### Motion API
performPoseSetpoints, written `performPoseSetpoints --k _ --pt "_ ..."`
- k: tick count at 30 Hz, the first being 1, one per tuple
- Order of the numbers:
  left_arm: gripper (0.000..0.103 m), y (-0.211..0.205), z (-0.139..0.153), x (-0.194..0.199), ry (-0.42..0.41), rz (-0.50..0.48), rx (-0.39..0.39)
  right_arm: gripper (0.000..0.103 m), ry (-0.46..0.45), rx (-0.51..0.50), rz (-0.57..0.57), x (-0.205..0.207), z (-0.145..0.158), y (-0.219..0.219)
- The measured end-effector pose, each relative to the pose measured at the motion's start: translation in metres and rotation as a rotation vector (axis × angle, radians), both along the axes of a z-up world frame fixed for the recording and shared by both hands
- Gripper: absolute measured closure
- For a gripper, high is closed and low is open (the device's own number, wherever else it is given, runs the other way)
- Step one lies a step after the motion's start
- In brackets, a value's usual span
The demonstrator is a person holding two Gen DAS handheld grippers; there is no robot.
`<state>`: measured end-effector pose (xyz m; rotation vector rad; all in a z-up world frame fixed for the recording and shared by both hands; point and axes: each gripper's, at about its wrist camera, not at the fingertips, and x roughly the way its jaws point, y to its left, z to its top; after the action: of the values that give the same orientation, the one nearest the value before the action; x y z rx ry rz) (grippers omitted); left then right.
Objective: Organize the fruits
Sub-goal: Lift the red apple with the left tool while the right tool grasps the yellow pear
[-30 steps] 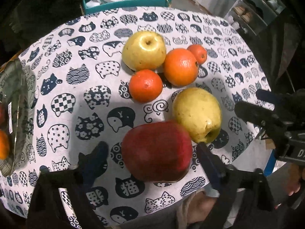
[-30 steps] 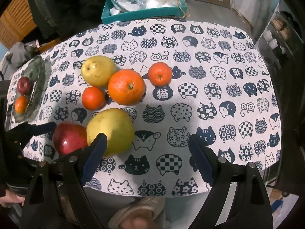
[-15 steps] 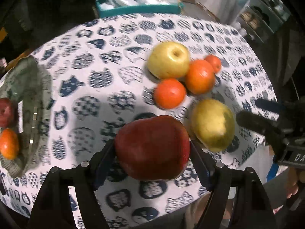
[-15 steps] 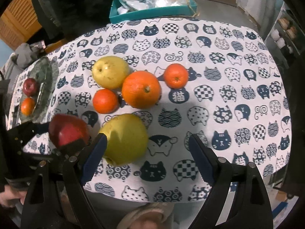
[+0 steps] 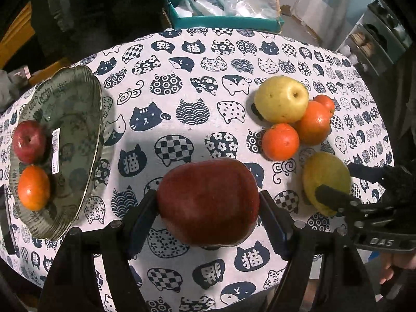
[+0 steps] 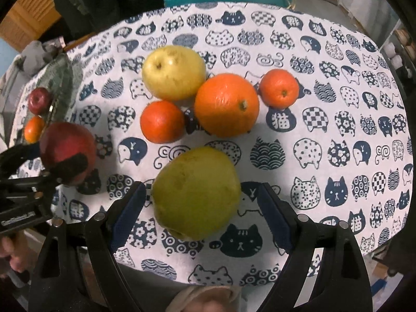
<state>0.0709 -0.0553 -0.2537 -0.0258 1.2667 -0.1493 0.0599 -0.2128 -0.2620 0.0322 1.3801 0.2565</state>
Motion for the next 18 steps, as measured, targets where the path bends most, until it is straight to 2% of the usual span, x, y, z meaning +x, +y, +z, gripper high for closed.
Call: performPoseSetpoints --k 7,9,11,18 --pt "0.025 -0.003 0.001 0.000 0.000 -0.004 -0.008 0.016 0.055 0.048 -0.035 0.003 -0.017 -0.004" --pt "0.025 -0.003 0.001 0.001 0.000 -0.002 -0.009 0.019 0.065 0.062 -0.037 0.004 -0.019 -0.005" --pt "0.025 -0.003 0.001 0.001 0.001 -0.004 -0.011 0.026 0.073 0.079 -0.032 0.005 -0.022 -0.002" --pt "0.025 -0.001 0.003 0.001 -0.004 -0.001 -0.011 0.027 0.034 0.020 0.007 0.003 -0.019 0.006"
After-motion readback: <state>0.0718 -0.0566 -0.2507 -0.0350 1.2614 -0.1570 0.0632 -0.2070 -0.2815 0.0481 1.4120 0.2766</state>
